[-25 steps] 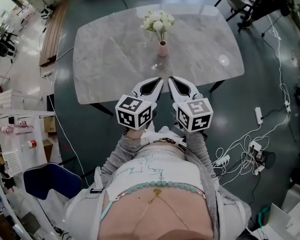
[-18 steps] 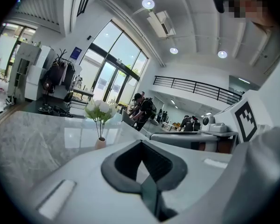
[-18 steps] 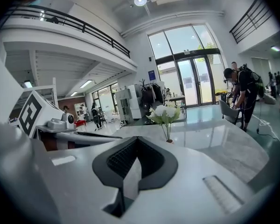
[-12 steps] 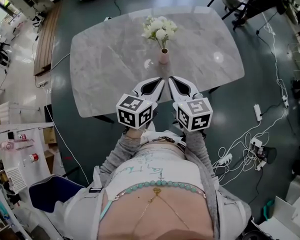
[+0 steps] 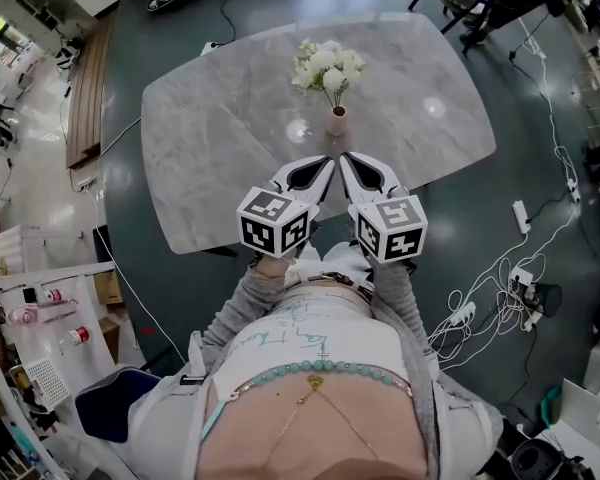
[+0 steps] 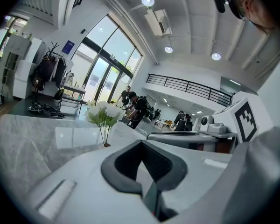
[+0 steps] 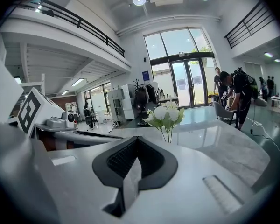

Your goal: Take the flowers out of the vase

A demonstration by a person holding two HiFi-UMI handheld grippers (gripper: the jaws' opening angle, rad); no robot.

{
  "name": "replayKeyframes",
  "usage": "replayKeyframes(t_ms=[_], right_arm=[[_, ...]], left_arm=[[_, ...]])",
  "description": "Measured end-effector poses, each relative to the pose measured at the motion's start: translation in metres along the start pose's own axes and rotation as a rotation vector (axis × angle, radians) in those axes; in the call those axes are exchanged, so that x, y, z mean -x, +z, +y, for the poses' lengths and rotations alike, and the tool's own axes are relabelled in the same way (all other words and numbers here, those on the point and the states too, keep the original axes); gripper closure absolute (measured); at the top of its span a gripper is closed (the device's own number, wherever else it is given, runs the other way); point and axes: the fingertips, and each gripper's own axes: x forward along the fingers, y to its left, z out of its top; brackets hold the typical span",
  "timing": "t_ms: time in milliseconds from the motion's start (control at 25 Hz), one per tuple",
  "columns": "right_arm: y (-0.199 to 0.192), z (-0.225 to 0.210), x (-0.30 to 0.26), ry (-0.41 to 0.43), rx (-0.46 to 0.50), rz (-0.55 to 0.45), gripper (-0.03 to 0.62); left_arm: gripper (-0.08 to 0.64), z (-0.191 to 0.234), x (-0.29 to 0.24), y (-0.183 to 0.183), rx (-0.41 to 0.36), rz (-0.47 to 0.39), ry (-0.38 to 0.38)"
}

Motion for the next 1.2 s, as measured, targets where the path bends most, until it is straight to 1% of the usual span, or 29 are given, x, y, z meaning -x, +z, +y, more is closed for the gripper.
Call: replayKeyframes(t_ms=[200, 400, 600, 1000, 1200], right_arm=[[0.002, 0.001, -0.01, -0.002, -0.001, 0.007, 0.566], [0.005, -0.003, -0.016, 0.002, -0.002, 0.013, 0.566], [0.011, -0.02, -0.028, 0.028, -0.003, 0.017, 0.566], [0.037, -0.056, -0.051, 0.115, 0.027, 0.024, 0.566], [0.048, -0.077, -0.059, 0.148, 0.041, 0.037, 0.566]], left_arm=[[0.56, 0.011, 0.001, 0.003, 0.007, 0.001, 0.003], [0.56, 0.02, 0.001, 0.005, 0.022, -0.001, 0.027], [0.56, 0.033, -0.012, 0.013, 0.033, -0.013, 0.07], [0.56, 0.053, -0.042, 0.039, 0.064, -0.058, 0.186], [0.56, 0.055, -0.062, 0.047, 0.068, -0.059, 0.22]])
